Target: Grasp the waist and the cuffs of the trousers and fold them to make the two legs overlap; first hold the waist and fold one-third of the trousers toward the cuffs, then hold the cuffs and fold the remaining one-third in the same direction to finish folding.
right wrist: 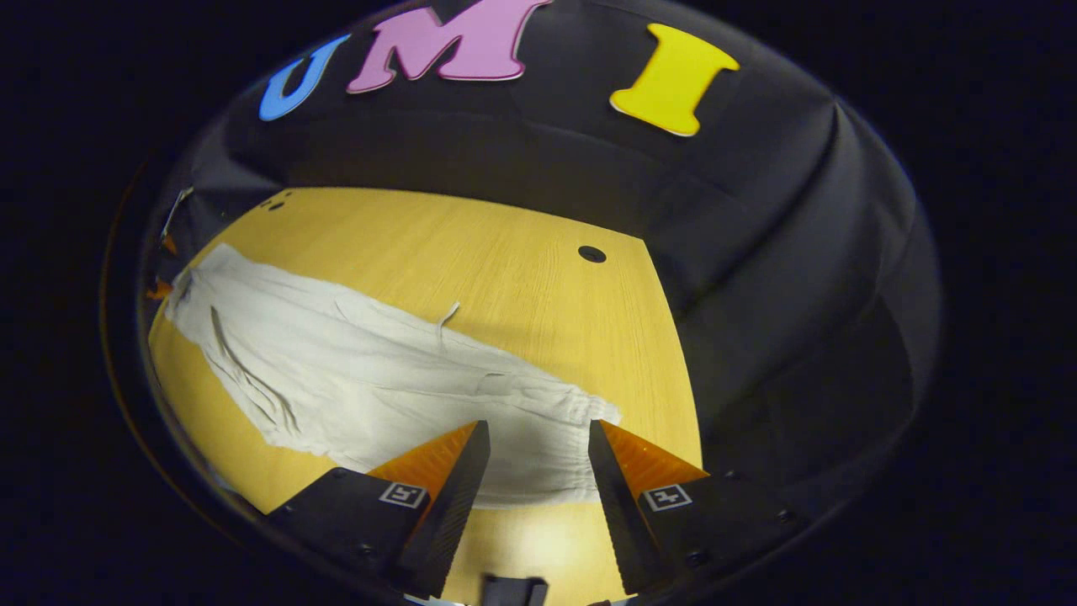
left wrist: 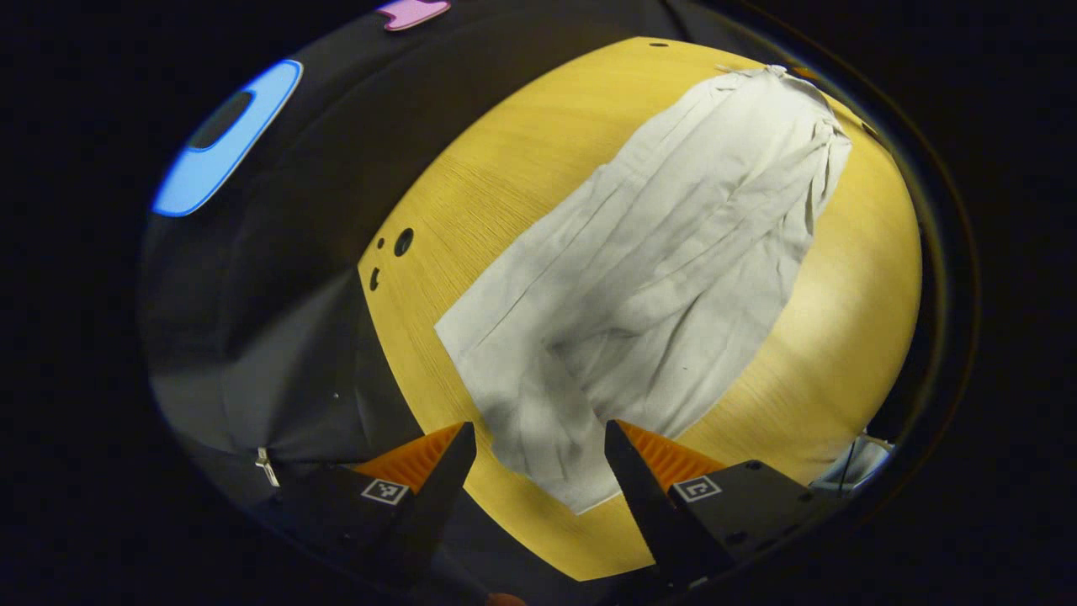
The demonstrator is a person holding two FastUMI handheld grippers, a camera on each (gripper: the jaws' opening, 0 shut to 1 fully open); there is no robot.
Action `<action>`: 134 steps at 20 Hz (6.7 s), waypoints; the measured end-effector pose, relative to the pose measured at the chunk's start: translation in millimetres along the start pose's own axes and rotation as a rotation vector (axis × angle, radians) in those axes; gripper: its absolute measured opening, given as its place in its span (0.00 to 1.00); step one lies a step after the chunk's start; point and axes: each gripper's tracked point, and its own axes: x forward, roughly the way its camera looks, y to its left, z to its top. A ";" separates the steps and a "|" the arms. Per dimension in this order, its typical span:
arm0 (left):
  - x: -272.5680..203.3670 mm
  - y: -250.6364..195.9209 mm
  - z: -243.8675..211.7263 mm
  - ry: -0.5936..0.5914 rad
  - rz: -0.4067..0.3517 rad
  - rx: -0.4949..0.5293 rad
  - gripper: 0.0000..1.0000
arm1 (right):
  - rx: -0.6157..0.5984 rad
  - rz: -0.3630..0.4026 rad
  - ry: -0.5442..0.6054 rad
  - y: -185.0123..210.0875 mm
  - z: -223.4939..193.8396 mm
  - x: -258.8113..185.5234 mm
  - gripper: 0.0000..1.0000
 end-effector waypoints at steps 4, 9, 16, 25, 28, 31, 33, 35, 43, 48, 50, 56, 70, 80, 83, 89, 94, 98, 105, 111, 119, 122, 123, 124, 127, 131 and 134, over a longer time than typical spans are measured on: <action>-35.9 6.6 22.6 -0.159 0.083 -0.236 0.98 | 0.272 -0.029 -0.009 6.7 -16.5 -11.4 0.77; -67.2 5.3 40.7 -0.320 0.135 -0.560 0.98 | 0.538 -0.045 0.022 14.8 -43.1 -19.5 0.78; -74.0 -21.8 63.5 -0.466 -0.064 -1.196 0.99 | 0.791 -0.078 0.038 10.8 -69.6 -15.6 0.78; -40.6 -79.3 20.0 -0.283 -0.178 -1.540 0.96 | 1.012 -0.116 0.039 -18.2 -78.1 13.8 0.78; -30.3 -86.6 6.6 -0.232 -0.192 -1.625 0.96 | 1.067 -0.140 0.042 -26.0 -87.7 24.5 0.70; -19.9 -87.0 -0.1 -0.210 -0.202 -1.679 0.96 | 1.086 -0.132 0.061 -22.1 -93.4 34.5 0.78; -8.7 -85.1 -3.6 -0.191 -0.203 -1.717 0.96 | 1.059 -0.133 0.045 -24.7 -88.7 41.5 0.75; 2.9 -81.0 -3.4 -0.177 -0.203 -1.761 0.96 | 1.042 -0.128 0.050 -24.9 -84.0 46.7 0.75; 40.3 -36.3 40.4 -0.259 -0.235 -1.878 0.97 | 1.073 -0.108 0.047 -28.6 -79.3 56.8 0.73; 59.0 -22.3 58.5 -0.279 -0.230 -1.908 0.95 | 1.082 -0.103 0.040 -31.3 -77.6 61.8 0.73; 65.7 -20.8 59.2 -0.267 -0.223 -1.909 0.91 | 1.087 -0.110 0.048 -33.3 -79.6 64.1 0.73; 76.5 -31.8 57.7 -0.258 -0.308 -2.031 0.07 | 1.123 -0.110 0.039 -34.1 -83.0 70.5 0.11; 42.0 -89.5 40.6 -0.250 -0.382 -2.007 0.06 | 0.976 -0.074 -0.205 -51.1 -14.2 -9.0 0.10; 37.6 -99.7 40.0 -0.247 -0.419 -2.009 0.06 | 0.701 0.196 -0.322 80.1 90.5 -54.8 0.10; 38.4 -98.8 39.9 -0.256 -0.432 -2.014 0.06 | 0.644 0.260 -0.307 118.6 97.6 -54.9 0.10; 40.4 -97.3 41.0 -0.279 -0.455 -2.038 0.06 | 0.503 0.374 -0.242 202.3 96.1 -47.5 0.10; 42.0 -97.1 43.1 -0.298 -0.479 -2.054 0.06 | 0.344 0.420 -0.125 271.4 58.2 -28.6 0.10; 42.9 -96.9 42.8 -0.305 -0.486 -2.062 0.06 | 0.246 0.414 -0.012 317.0 21.5 -11.4 0.10; 42.7 -95.7 41.6 -0.322 -0.521 -2.102 0.05 | 0.266 0.558 0.123 393.7 -8.3 -27.3 0.39; 43.4 -95.3 41.2 -0.329 -0.532 -2.138 0.05 | 0.255 0.554 0.161 395.3 -25.8 -38.8 0.58; 24.3 -75.2 51.7 -0.478 -0.629 -2.327 0.05 | 0.458 0.365 0.116 270.3 -32.7 -28.9 0.58; 11.8 -70.1 59.1 -0.536 -0.653 -2.354 0.06 | 0.494 0.308 0.098 225.9 -49.4 -31.5 0.58; 8.0 -69.9 59.4 -0.540 -0.645 -2.331 0.06 | 0.510 0.291 0.098 213.9 -53.6 -31.9 0.58; 5.7 -67.6 60.4 -0.544 -0.633 -2.313 0.05 | 0.530 0.277 0.098 206.2 -58.0 -30.7 0.58; 26.5 -71.2 48.9 -0.425 -0.567 -2.348 0.06 | 0.601 0.254 0.112 190.8 -67.6 -26.0 0.58; 31.0 -70.7 43.5 -0.433 -0.586 -2.421 0.18 | 0.576 0.252 0.121 191.5 -74.2 -24.6 0.59; 28.6 -58.7 53.0 -0.506 -0.584 -2.408 0.38 | 0.551 0.264 0.131 194.4 -77.0 -23.7 0.59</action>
